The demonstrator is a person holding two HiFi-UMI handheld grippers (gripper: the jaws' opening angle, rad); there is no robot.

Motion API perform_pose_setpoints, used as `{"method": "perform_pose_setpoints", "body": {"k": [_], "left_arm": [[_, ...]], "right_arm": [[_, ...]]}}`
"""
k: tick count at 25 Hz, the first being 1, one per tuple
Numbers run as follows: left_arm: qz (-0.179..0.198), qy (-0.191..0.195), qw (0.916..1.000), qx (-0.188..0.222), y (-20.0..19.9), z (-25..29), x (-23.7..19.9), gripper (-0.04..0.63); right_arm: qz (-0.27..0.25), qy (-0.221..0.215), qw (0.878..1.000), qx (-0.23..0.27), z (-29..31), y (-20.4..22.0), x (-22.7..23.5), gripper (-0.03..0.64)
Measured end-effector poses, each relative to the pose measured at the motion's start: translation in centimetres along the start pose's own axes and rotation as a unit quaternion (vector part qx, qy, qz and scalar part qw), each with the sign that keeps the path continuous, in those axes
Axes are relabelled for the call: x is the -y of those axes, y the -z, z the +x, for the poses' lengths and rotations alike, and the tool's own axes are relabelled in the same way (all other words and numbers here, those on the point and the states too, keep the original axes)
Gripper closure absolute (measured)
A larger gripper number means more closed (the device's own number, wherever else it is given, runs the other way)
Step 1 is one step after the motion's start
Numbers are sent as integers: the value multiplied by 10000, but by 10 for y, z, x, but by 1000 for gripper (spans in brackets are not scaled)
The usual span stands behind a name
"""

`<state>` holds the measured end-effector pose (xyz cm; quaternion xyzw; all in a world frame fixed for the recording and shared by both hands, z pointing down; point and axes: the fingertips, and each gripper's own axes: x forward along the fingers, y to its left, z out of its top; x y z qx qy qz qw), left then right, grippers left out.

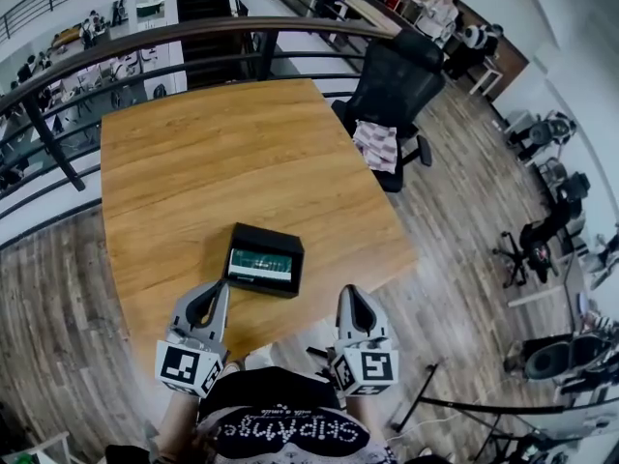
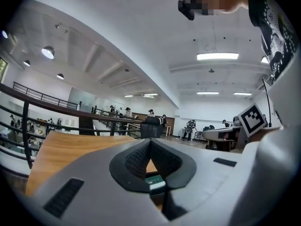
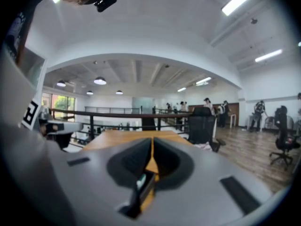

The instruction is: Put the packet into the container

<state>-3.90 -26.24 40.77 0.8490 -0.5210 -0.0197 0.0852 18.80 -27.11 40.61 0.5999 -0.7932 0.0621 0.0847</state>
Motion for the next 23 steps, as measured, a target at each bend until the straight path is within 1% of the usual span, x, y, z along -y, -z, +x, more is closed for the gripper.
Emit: {"method": "perform_pose_setpoints", "body": {"k": [3, 6, 10, 13, 15, 18, 20, 23], "left_arm": [[-168, 8, 9997, -162, 20, -7, 5, 565], [-289, 4, 9994, -184, 32, -12, 8, 565], [-515, 47, 9987, -5, 34, -5, 10, 565], [-690, 196, 9973, 174, 30, 10, 16, 563], [-949, 328, 9944, 327, 29, 24, 26, 563], [-1494, 484, 9859, 574, 31, 54, 40, 563], [-1774, 470, 9807, 677, 33, 78, 50, 563], [-2012, 358, 9750, 876, 33, 112, 57, 563]], "right_arm": [[-104, -75, 9999, -66, -6, 0, -10, 580], [-181, -142, 9997, -89, -12, 0, -16, 580], [-327, -173, 9993, -103, -13, -7, -21, 581], [-524, -218, 9983, -152, -11, -20, -24, 581], [-657, -281, 9972, -223, -12, -26, -25, 581], [-818, -483, 9949, -336, 1, -22, -17, 581], [-851, -602, 9936, -444, 16, -20, -3, 583], [-864, -810, 9913, -581, 42, -21, 17, 583]]}}
